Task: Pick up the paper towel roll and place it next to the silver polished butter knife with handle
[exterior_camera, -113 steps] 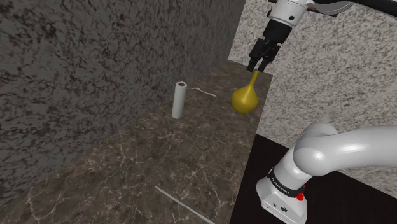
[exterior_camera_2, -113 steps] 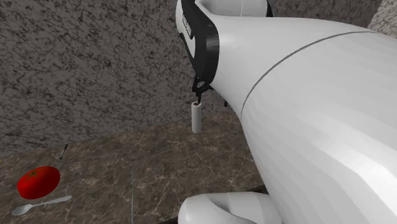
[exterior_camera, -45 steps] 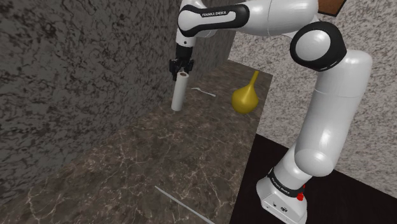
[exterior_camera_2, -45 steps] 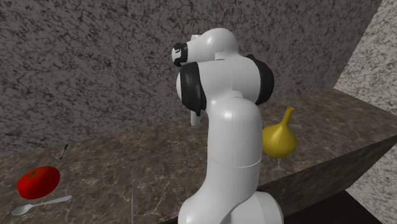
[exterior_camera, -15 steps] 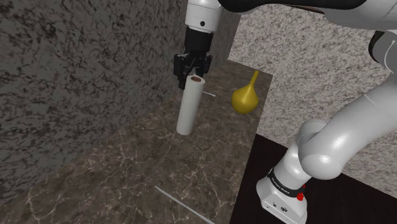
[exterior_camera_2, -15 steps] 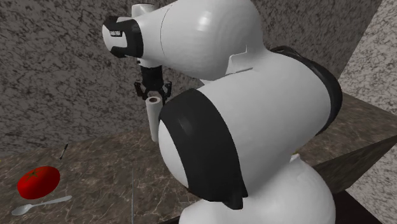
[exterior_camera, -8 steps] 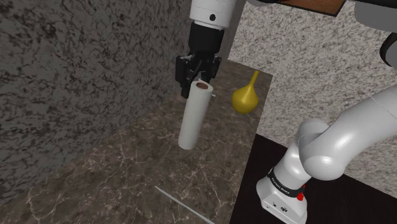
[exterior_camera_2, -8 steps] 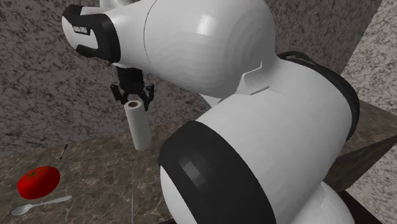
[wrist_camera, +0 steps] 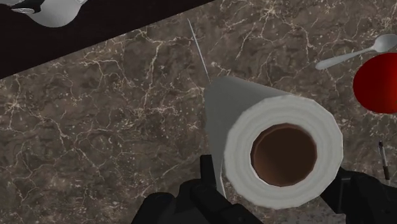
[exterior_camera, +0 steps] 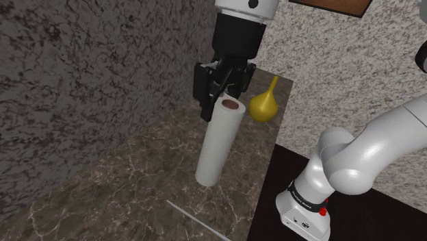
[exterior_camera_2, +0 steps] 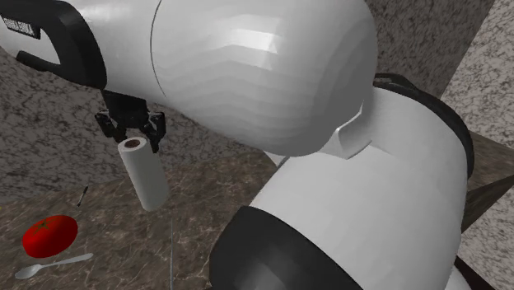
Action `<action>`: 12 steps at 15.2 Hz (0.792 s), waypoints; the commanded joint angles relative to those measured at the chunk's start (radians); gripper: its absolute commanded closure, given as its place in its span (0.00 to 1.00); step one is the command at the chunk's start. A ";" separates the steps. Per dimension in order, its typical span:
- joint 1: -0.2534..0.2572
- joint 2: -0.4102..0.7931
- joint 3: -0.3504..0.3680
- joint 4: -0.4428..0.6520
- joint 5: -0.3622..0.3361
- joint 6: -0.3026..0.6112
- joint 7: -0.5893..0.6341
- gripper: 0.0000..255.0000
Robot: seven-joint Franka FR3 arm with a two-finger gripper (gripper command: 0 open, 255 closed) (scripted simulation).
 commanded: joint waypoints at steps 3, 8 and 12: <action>0.028 0.001 0.066 0.055 0.023 -0.036 0.102 1.00; 0.052 0.034 0.158 0.150 0.037 -0.074 0.235 1.00; 0.067 0.087 0.246 0.248 0.031 -0.102 0.353 1.00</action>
